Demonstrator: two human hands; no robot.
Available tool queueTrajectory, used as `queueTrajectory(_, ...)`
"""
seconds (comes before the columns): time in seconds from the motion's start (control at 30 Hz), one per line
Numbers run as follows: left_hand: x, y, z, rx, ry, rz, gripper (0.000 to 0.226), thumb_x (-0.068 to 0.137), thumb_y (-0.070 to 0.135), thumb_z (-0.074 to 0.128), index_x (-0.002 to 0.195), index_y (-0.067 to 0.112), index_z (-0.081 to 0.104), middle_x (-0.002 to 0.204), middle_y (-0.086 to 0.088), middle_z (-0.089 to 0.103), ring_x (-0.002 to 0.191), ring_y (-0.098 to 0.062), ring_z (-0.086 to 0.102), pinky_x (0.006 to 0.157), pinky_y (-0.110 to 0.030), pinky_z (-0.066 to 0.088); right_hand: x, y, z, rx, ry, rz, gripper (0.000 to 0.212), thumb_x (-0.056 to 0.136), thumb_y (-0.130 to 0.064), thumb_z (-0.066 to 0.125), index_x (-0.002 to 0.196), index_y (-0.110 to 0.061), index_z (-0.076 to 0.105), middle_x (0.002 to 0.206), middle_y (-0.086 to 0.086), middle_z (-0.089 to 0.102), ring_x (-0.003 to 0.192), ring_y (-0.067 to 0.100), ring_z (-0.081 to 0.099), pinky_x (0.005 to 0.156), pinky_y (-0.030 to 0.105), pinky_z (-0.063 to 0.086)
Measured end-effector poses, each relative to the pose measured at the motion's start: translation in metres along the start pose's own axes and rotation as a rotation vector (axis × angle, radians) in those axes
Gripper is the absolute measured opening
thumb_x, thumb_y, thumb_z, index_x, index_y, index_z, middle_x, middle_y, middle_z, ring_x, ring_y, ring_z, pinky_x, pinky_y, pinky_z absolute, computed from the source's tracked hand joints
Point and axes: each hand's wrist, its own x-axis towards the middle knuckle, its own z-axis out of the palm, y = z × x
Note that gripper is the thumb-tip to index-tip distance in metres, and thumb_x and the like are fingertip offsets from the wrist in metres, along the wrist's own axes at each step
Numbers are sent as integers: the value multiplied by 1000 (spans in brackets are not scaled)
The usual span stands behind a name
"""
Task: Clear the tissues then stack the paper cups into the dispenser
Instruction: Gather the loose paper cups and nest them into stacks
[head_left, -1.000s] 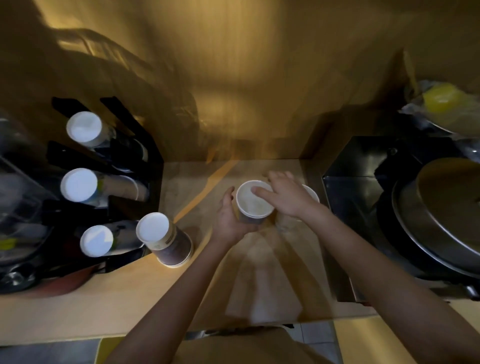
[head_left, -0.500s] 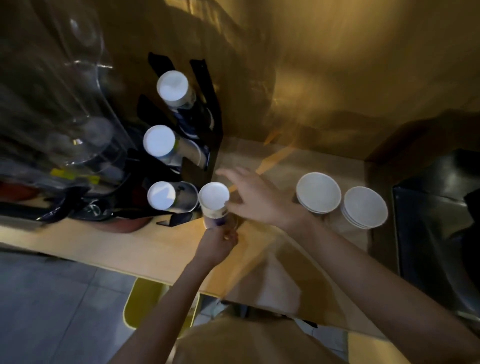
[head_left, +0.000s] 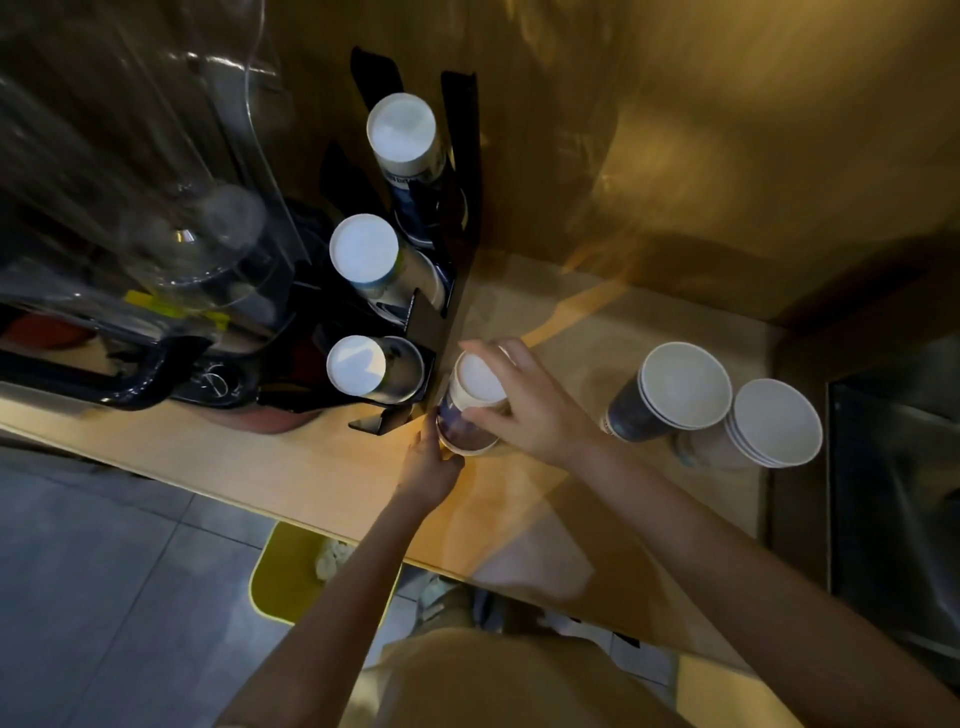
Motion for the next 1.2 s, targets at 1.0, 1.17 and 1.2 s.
queueTrajectory(1.0, -40, 189, -34, -577, -136, 586, 68, 68, 39, 73, 120, 58, 34, 130, 8, 45, 110, -9, 57, 76, -19, 55, -77, 48, -140, 1359, 749, 550, 19, 85, -28, 57, 98, -16, 64, 99, 11, 66, 85, 20, 65, 65, 35, 55)
queueTrajectory(1.17, -39, 193, -38, -394, -41, 546, 67, 60, 44, 78, 118, 51, 44, 129, 1, 48, 112, -15, 54, 85, -35, 56, -94, 48, -145, 619, 551, 619, 66, 80, -38, 66, 137, -23, 36, 145, 6, 34, 126, 21, 41, 98, 36, 43)
queueTrajectory(1.2, -38, 193, -38, -338, -25, 560, 71, 60, 45, 78, 122, 47, 44, 131, -1, 47, 115, -17, 52, 90, -39, 53, -96, 44, -146, 468, 530, 554, 73, 76, -42, 69, 138, -27, 33, 149, 2, 26, 135, 21, 28, 108, 41, 32)
